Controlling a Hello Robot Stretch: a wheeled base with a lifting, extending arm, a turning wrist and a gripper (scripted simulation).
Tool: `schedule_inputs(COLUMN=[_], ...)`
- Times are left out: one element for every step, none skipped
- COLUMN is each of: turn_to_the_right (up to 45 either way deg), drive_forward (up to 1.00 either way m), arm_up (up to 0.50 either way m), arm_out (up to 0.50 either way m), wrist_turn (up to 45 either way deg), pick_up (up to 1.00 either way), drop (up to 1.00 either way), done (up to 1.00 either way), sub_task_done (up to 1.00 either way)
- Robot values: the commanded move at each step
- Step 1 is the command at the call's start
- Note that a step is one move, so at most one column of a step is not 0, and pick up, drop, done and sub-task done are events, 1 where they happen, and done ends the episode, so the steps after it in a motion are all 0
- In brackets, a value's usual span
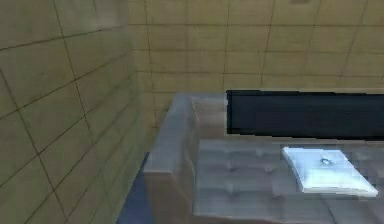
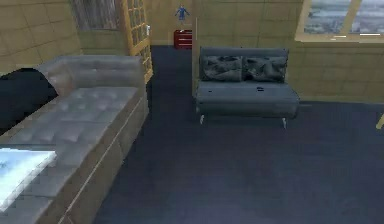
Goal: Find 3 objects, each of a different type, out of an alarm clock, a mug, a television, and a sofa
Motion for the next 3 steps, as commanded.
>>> schedule_inputs(turn_to_the_right=[42.0,0.0,45.0], drive_forward=[0.0,0.0,0.0], arm_up=[0.0,0.0,0.0], arm_out=[0.0,0.0,0.0], wrist_turn=[0.0,0.0,0.0], pick_up=[0.0,0.0,0.0], drop=[0.0,0.0,0.0], done=[0.0,0.0,0.0], sub_task_done=[0.0,1.0,0.0])
